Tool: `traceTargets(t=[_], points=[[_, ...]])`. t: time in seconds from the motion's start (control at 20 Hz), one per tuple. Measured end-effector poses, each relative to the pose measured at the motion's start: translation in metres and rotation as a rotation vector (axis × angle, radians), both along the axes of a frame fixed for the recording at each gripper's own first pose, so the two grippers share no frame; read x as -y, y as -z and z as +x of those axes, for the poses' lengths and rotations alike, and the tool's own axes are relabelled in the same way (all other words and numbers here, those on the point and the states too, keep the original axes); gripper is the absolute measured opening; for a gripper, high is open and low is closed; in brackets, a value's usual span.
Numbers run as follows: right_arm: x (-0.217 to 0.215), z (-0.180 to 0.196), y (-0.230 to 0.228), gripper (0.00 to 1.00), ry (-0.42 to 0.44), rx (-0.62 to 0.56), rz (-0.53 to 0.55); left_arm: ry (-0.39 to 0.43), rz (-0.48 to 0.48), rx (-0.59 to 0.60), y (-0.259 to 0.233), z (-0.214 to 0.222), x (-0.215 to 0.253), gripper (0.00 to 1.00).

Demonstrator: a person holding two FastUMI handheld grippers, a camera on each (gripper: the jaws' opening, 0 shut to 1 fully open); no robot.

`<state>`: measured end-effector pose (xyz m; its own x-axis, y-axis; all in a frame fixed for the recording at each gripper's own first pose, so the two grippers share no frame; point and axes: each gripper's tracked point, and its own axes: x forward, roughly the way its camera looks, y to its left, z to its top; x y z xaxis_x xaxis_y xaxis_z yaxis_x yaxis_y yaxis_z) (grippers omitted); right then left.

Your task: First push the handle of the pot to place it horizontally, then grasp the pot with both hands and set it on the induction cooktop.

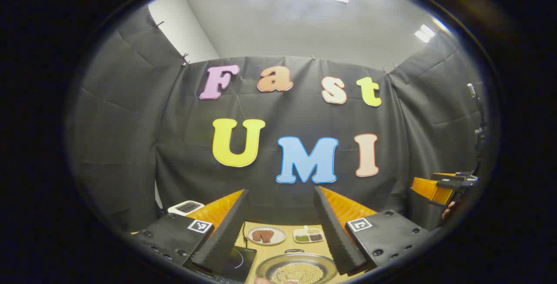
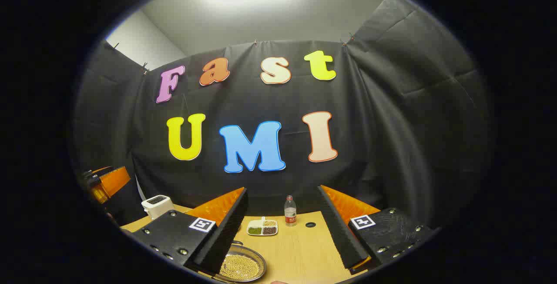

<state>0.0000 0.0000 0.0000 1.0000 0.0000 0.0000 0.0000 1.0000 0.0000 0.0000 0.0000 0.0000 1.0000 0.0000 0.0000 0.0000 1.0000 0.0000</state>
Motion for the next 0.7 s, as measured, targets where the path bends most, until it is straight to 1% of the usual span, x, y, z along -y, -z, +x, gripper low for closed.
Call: traceTargets(t=[0.2,0.3,0.35,0.5,0.7], points=[[0.001,-0.005,0.001,0.97,0.014,-0.017,-0.037,0.013,-0.012,-0.016,0.006,-0.002,0.004,0.99],[0.002,-0.007,0.004,0.97,0.018,-0.023,-0.031,0.026,-0.018,-0.032,0.013,0.0,0.006,0.97],[0.002,-0.007,0.008,0.97,0.02,-0.033,-0.026,0.03,-0.015,-0.033,0.013,0.0,0.006,0.99],[0.005,-0.01,0.015,0.97,0.024,-0.059,-0.028,0.038,0.002,-0.027,0.011,0.001,0.009,0.99],[-0.001,-0.011,0.022,0.97,0.011,-0.082,-0.014,0.056,-0.008,-0.035,0.015,0.002,0.013,0.99]])
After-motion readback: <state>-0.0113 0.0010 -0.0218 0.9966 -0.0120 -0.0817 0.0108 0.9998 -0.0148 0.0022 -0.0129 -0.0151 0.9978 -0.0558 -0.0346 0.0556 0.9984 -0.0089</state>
